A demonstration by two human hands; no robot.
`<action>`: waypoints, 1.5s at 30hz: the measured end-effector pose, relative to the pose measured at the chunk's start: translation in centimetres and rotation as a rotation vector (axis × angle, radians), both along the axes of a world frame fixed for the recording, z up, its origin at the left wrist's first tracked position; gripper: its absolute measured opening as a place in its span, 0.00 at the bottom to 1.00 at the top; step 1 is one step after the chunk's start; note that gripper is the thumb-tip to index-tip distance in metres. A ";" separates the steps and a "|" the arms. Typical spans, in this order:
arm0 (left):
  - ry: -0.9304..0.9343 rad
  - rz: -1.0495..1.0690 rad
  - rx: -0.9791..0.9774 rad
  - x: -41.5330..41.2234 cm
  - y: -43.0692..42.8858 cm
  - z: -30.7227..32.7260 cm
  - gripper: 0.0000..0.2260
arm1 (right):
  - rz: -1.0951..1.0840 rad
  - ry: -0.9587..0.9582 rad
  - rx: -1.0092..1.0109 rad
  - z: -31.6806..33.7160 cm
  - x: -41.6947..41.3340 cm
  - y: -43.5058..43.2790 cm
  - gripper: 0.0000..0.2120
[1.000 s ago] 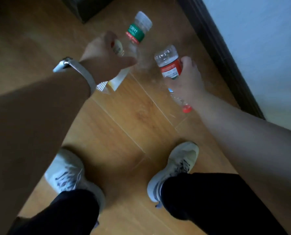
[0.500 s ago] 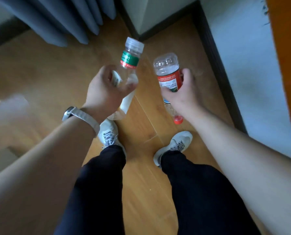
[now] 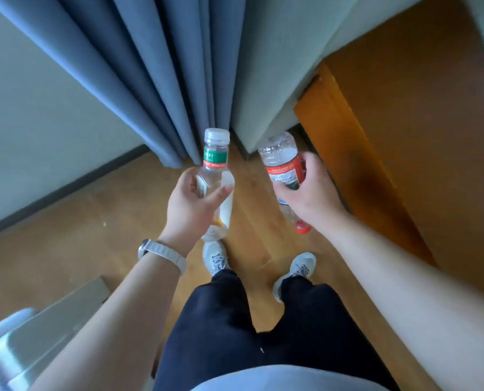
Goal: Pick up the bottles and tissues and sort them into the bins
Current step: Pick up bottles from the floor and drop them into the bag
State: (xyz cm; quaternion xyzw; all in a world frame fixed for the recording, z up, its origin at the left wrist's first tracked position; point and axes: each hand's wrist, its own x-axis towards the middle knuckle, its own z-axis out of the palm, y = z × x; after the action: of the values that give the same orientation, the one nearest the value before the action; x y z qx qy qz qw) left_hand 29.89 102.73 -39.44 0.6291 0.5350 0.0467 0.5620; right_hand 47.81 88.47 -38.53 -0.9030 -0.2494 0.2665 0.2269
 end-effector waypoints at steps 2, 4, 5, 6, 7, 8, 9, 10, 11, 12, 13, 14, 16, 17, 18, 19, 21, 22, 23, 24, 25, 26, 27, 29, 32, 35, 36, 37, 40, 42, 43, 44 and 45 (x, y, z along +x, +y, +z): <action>-0.037 0.049 0.000 -0.8 0.9 3.3 0.22 | 0.030 -0.046 0.026 3.5 -0.7 1.1 0.26; -0.082 0.088 0.008 -1.5 1.7 6.2 0.24 | 0.037 -0.051 0.078 6.6 -1.6 2.3 0.26; -0.101 0.104 0.017 -1.8 2.1 7.5 0.24 | 0.041 -0.047 0.113 8.2 -2.0 3.0 0.26; -0.120 0.119 0.032 -2.1 2.4 8.9 0.24 | 0.046 -0.037 0.146 9.5 -2.3 3.5 0.26; -0.137 0.130 0.046 -2.2 2.7 10.2 0.23 | 0.055 -0.023 0.183 10.7 -2.6 4.0 0.26; -0.152 0.140 0.057 -2.3 3.0 11.5 0.23 | 0.067 -0.008 0.217 11.8 -2.9 4.5 0.25; -0.164 0.152 0.069 -2.4 3.3 12.6 0.22 | 0.084 0.002 0.250 12.8 -3.0 5.0 0.25; -0.174 0.166 0.078 -2.4 3.6 13.7 0.22 | 0.097 0.008 0.282 13.7 -3.0 5.5 0.25; -0.184 0.182 0.084 -2.5 3.9 14.6 0.22 | 0.114 0.006 0.318 14.6 -2.9 6.1 0.24; -0.196 0.197 0.093 -2.5 4.2 15.4 0.23 | 0.128 0.002 0.349 15.5 -2.7 6.7 0.24; -0.206 0.213 0.100 -2.6 4.4 16.1 0.25 | 0.144 -0.003 0.380 16.4 -2.4 7.3 0.24; -0.210 0.235 0.104 -2.6 4.7 16.9 0.27 | 0.161 0.002 0.410 17.2 -2.1 8.0 0.25; -0.223 0.286 0.112 -2.8 5.2 18.2 0.27 | 0.197 0.025 0.469 18.6 -1.3 9.5 0.25; -0.227 0.310 0.116 -2.9 5.4 18.9 0.25 | 0.217 0.031 0.494 19.3 -1.0 10.3 0.25; -0.230 0.338 0.127 -2.9 5.7 19.7 0.24 | 0.239 0.040 0.518 19.9 -0.6 11.0 0.25; -0.230 0.365 0.145 -3.0 6.0 20.4 0.24 | 0.268 0.051 0.545 20.6 -0.3 11.9 0.25; -0.227 0.430 0.185 -3.2 6.7 21.6 0.22 | 0.347 0.057 0.578 21.5 0.3 13.7 0.23; -0.224 0.479 0.203 -3.3 7.0 22.2 0.22 | 0.393 0.060 0.583 21.9 0.5 14.6 0.23; -0.215 0.533 0.223 -3.5 7.1 22.8 0.22 | 0.441 0.076 0.587 22.2 0.6 15.6 0.23; -0.201 0.587 0.244 -3.7 7.3 23.4 0.22 | 0.492 0.101 0.596 22.5 0.7 16.7 0.23; -0.183 0.633 0.269 -4.0 7.4 23.9 0.22 | 0.545 0.125 0.598 22.7 0.6 17.8 0.24; -0.171 0.677 0.291 -4.4 7.3 24.5 0.22 | 0.606 0.145 0.593 22.8 0.4 18.8 0.25; -0.157 0.725 0.309 -4.9 7.1 24.8 0.21 | 0.674 0.168 0.588 22.7 0.2 19.8 0.24; -0.147 0.812 0.336 -5.9 6.4 25.1 0.21 | 0.777 0.221 0.580 22.7 -0.4 21.5 0.24; -0.134 0.929 0.370 -7.7 4.2 25.8 0.23 | 0.918 0.258 0.584 22.6 -2.2 23.1 0.26; -0.111 1.094 0.404 -10.4 -0.3 26.9 0.27 | 1.105 0.287 0.573 23.6 -5.9 23.6 0.29; -0.094 1.152 0.414 -11.3 -1.8 27.4 0.30 | 1.165 0.300 0.572 23.9 -7.3 23.6 0.29; -0.077 1.216 0.421 -12.2 -3.4 27.8 0.31 | 1.220 0.311 0.576 24.3 -8.7 23.5 0.29; -0.045 1.409 0.442 -14.5 -8.1 28.3 0.32 | 1.395 0.326 0.588 24.9 -12.6 22.5 0.28; -0.004 1.522 0.458 -15.3 -11.3 28.6 0.27 | 1.490 0.349 0.573 25.1 -15.0 21.4 0.28; 0.019 1.570 0.465 -15.6 -13.1 28.7 0.23 | 1.534 0.365 0.565 25.2 -16.2 20.6 0.27; 0.047 1.608 0.472 -15.8 -14.8 28.8 0.20 | 1.574 0.378 0.557 25.2 -17.3 19.7 0.28; 0.084 1.646 0.477 -16.0 -16.7 28.9 0.19 | 1.619 0.392 0.550 25.2 -18.5 18.6 0.28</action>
State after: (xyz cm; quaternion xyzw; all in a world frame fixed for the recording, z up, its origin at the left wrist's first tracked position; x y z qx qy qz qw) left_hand 13.90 86.07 -10.58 0.1429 0.8174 0.5276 0.1816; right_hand 29.34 107.04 -13.30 -0.3001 -0.8254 0.4265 0.2164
